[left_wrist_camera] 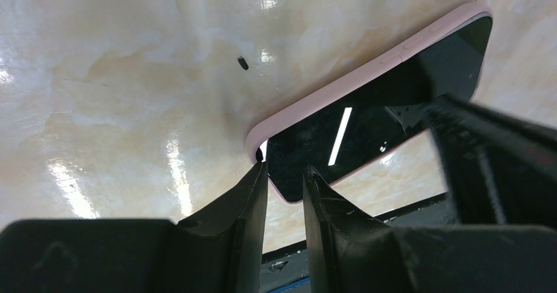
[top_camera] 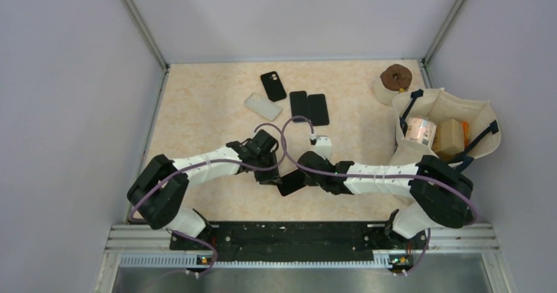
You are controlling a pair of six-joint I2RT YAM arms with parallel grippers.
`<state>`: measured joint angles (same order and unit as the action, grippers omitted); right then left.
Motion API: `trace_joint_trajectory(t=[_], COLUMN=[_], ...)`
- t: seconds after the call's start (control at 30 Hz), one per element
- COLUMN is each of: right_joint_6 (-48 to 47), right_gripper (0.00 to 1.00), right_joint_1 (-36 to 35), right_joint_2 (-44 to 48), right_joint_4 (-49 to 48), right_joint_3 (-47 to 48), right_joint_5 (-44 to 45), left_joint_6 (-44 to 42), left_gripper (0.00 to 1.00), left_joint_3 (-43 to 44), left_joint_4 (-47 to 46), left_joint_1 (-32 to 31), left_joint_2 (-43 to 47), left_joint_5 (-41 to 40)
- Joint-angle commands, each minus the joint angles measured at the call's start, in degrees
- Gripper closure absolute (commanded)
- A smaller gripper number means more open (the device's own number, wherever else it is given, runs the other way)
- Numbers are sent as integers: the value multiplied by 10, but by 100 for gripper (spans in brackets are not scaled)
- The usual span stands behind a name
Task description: Put the phone into the phone case
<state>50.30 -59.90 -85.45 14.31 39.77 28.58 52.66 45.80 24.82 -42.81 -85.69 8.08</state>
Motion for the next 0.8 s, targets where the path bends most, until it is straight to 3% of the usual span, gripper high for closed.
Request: trace_joint_trajectory(t=[0.0, 0.13, 0.33, 0.77], right_joint_6=[43, -15, -101, -160], right_gripper=[95, 82, 71, 65], right_joint_1=[-18, 56, 146, 174], right_joint_2=[-66, 15, 43, -45], right_joint_4=[48, 89, 105, 59], right_joint_3=[-51, -11, 50, 97], right_joint_5=[-222, -204, -205, -248], left_joint_6=[-8, -18, -24, -49], left_gripper=[69, 68, 68, 67], left_joint_3=[25, 37, 44, 93], left_joint_4=[-4, 9, 36, 59], left_joint_1=[-2, -2, -2, -2], left_joint_2=[-3, -2, 19, -19], left_joint_5=[-7, -12, -36, -46])
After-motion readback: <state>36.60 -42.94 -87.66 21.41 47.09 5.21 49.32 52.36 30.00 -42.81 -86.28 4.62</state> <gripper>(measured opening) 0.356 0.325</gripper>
